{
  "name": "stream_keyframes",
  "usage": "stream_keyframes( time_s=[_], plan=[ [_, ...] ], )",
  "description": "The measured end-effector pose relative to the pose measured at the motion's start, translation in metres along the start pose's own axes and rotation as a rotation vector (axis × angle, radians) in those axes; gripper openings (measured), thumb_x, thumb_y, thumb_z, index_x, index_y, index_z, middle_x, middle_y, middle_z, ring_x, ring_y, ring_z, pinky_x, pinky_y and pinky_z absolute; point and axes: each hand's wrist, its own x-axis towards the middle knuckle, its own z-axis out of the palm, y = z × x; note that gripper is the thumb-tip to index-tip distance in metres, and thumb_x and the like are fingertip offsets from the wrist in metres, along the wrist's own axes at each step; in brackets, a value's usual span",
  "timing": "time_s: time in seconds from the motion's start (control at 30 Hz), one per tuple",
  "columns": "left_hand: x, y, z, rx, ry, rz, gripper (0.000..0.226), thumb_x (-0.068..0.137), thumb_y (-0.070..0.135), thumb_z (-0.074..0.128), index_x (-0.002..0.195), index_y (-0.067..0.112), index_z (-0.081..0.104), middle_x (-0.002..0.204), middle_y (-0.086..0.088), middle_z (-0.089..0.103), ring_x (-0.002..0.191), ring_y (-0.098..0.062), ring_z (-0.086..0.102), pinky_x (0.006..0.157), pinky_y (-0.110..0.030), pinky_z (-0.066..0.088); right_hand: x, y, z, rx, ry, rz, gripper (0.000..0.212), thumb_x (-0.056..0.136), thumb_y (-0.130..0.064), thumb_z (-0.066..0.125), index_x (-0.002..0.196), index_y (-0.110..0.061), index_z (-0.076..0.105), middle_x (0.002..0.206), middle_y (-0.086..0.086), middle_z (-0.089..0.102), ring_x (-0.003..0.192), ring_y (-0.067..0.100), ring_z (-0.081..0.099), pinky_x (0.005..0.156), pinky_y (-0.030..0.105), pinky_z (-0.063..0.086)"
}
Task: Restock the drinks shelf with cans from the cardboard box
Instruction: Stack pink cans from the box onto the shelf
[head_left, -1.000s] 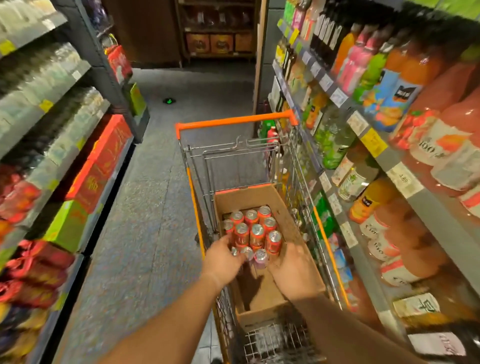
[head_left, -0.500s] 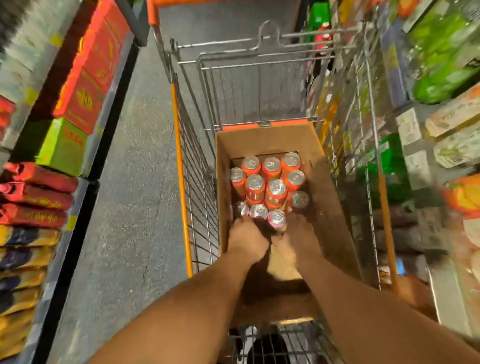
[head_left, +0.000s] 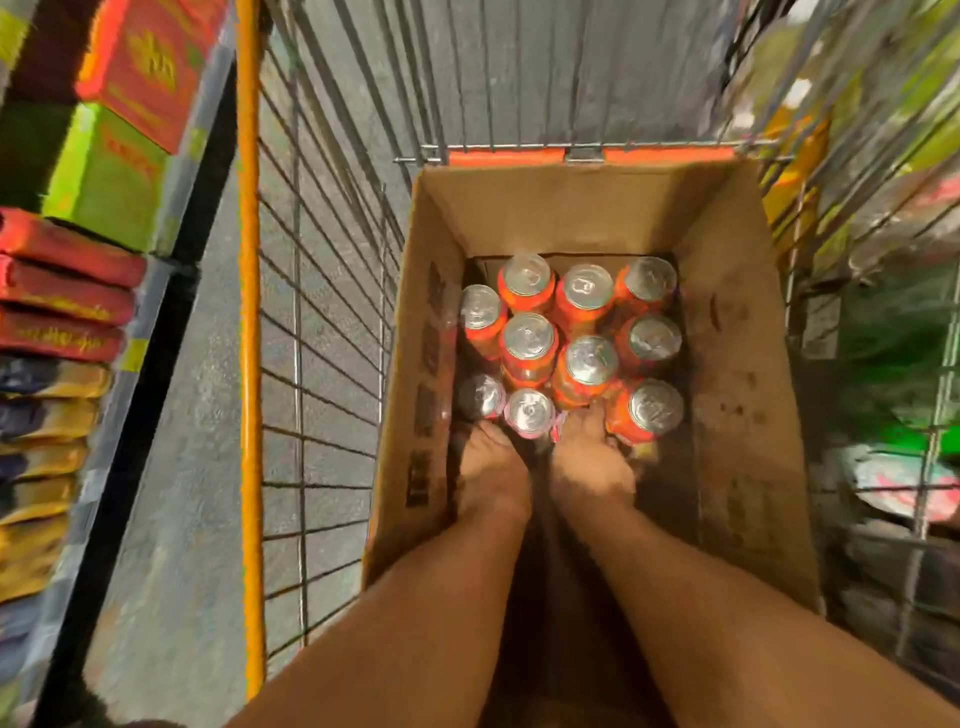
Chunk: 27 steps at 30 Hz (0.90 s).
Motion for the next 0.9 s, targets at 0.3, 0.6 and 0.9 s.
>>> stream_keyframes(
  time_s=[0.3,0.6,0.9],
  plan=[
    [-0.011,0.0,-0.024,0.194,-0.017,0.119,0.038,0.101,0.007,0.036,0.138,-0.003,0.039,0.131,-0.021,0.046,0.117,-0.035,0.054,0.097,-0.041,0.051,0.009,0.001,0.005,-0.143,0.131,-0.087,0.017,0.073,-0.016,0.054,0.088,-0.014,0.06,0.083,0.006,0.057,0.044,0.017,0.052,0.038,0.02,0.031],
    [-0.058,0.005,-0.074,0.124,-0.09,0.16,0.045,0.103,0.01,0.043,0.143,-0.006,0.032,0.137,-0.027,0.045,0.121,-0.036,0.056,0.093,-0.043,0.055,-0.044,0.009,-0.03,-0.029,-0.002,0.043,0.045,0.098,-0.015,0.042,0.142,-0.01,0.033,0.141,0.012,0.038,0.114,0.033,0.059,0.086,0.04,0.05],
    [-0.138,-0.025,-0.177,-0.062,0.084,0.554,0.058,0.09,0.013,0.062,0.141,0.008,0.035,0.138,-0.015,0.047,0.129,-0.031,0.052,0.105,-0.037,0.045,-0.167,-0.005,-0.111,0.251,0.328,0.187,0.048,0.084,-0.027,0.063,0.128,-0.018,0.046,0.121,0.005,0.049,0.108,0.025,0.057,0.089,0.036,0.051]
  ],
)
